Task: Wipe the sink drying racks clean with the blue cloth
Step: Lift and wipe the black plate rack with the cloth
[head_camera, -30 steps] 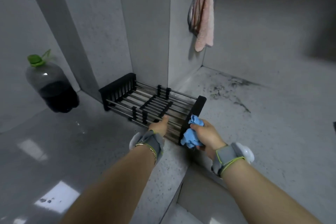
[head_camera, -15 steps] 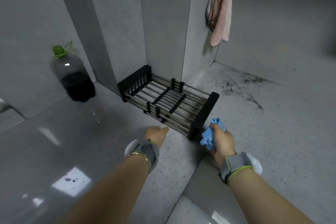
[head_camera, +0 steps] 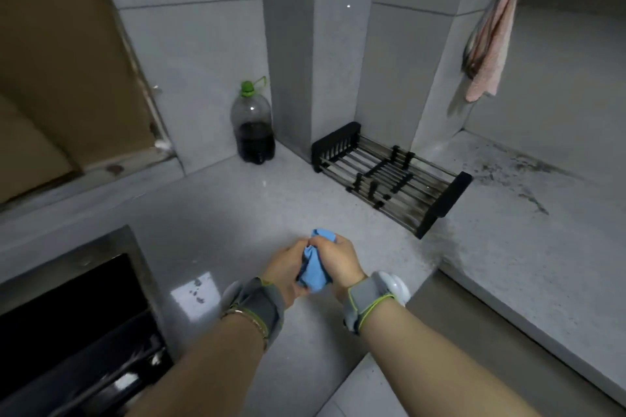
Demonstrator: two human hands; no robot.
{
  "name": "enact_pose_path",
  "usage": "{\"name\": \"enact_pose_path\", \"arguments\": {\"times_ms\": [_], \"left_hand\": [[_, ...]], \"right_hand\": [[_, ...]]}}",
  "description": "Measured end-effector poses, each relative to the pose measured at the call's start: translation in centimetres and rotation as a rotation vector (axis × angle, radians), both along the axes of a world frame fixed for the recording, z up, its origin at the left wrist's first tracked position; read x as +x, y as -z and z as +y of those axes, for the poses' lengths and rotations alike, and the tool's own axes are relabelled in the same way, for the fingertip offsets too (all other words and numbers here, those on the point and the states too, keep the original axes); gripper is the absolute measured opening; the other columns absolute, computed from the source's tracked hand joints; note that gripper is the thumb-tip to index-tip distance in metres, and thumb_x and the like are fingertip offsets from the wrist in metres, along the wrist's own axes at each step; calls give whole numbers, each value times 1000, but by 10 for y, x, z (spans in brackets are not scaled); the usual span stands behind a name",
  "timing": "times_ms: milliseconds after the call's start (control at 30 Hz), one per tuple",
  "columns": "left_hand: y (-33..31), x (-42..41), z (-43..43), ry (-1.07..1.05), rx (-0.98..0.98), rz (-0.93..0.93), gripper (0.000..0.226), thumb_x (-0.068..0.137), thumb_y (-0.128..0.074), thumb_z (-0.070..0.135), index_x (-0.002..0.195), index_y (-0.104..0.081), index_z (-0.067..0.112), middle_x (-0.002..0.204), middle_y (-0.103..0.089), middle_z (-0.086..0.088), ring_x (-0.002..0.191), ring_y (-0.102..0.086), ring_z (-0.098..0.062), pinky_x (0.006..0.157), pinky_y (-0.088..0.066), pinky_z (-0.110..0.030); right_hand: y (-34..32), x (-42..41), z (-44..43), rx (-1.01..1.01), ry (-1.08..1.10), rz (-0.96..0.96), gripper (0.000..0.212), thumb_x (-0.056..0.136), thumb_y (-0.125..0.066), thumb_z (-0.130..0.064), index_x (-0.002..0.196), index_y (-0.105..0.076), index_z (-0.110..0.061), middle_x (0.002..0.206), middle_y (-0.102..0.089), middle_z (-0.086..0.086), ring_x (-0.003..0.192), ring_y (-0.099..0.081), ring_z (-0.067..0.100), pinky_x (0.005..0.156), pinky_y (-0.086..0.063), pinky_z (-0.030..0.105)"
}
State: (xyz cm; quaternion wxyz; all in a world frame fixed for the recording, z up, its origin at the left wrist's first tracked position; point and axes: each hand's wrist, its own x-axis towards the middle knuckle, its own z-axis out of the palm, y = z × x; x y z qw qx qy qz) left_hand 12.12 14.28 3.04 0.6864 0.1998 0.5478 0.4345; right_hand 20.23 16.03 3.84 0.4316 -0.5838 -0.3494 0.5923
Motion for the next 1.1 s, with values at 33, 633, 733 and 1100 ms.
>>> {"name": "enact_pose_path", "arguments": {"times_ms": [33, 633, 733, 1100], "left_hand": [[-4, -18, -15, -32, 12, 11, 26, 100, -43, 21, 99, -62, 3, 76, -66, -10, 71, -62, -20, 58, -54, -28], [33, -356, -376, -548, -224, 103, 46, 101, -38, 28, 136, -40, 0, 113, -55, -17, 84, -55, -25, 88, -41, -38], [43, -397, -416, -704, -248, 88, 44, 102, -37, 25, 136, -40, -3, 119, -53, -20, 97, -55, -32, 90, -39, -38], [94, -419, -412, -696, -421, 265, 13, 98, -44, 15, 98, -55, 8, 82, -52, -10, 71, -52, -22, 60, -41, -28]], "right_hand": [[0, -19, -11, 19, -50, -17, 29, 83, -54, 5, 59, -51, -11, 59, -53, 6, 58, -51, 17, 57, -43, 25], [79, -321, -282, -70, -689, -213, 23, 84, -56, 0, 62, -56, -7, 67, -59, 11, 71, -56, 22, 67, -44, 30], [95, -338, -306, 10, -779, -550, 12, 84, -58, -12, 72, -58, -11, 70, -56, 7, 73, -53, 20, 66, -40, 26], [120, -348, -255, -69, -735, -738, 14, 88, -54, -8, 97, -61, 0, 95, -64, 21, 91, -59, 34, 78, -45, 31]]}}
